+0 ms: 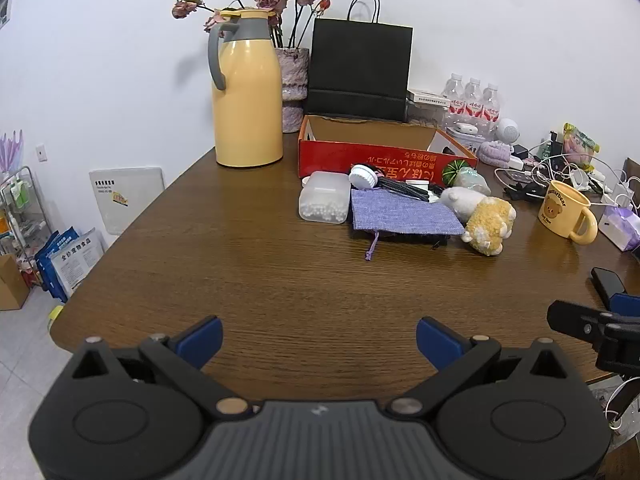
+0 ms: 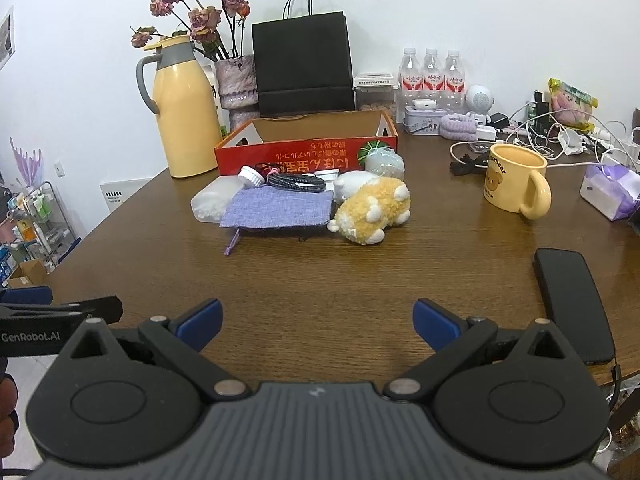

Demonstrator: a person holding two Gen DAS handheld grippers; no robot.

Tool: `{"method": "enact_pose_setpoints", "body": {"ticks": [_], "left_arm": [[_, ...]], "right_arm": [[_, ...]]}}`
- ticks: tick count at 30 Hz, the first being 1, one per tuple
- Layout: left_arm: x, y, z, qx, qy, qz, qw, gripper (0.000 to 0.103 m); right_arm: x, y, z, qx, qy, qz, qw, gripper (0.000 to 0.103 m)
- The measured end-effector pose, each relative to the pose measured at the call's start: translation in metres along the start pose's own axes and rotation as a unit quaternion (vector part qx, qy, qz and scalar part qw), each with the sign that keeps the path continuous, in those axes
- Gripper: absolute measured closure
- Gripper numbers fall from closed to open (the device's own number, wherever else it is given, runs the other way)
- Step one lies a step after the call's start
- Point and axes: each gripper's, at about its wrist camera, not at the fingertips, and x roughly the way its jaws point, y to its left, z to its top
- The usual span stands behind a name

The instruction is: Organize objects

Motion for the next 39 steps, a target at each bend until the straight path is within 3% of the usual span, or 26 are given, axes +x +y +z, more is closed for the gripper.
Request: {"method": "enact_pose_setpoints", "body": {"ticks": [13,25,35,39], "left_arm": [[0.006,-0.005,-0.003,-0.003,-0.002,0.004,1.0000,0.000],[0.006,-0.007,0.002,0.021,-0.038,0.012,0.9990,0.000],[0.013,-0.010,0.004,0.017,-0.032,0.006,0.9993,0.000],[0.020,-0.011,0.010,0.019,-0.029,0.013,0.9993,0.000]], "right_arm": [[-0.004,0.000,-0.004,0.002,-0.029,0.014,0.999,0.000],[-0.004,-0.003,-0.003,0.005,-0.052,0.025,0.998,0.000],[0.006,-0.006,-0.004,0.008,-0.043,0.038,0.998,0.000],[0.013,-0.007,-0.002,0.001,-0.043,0.019,0.999,0.000]]}}
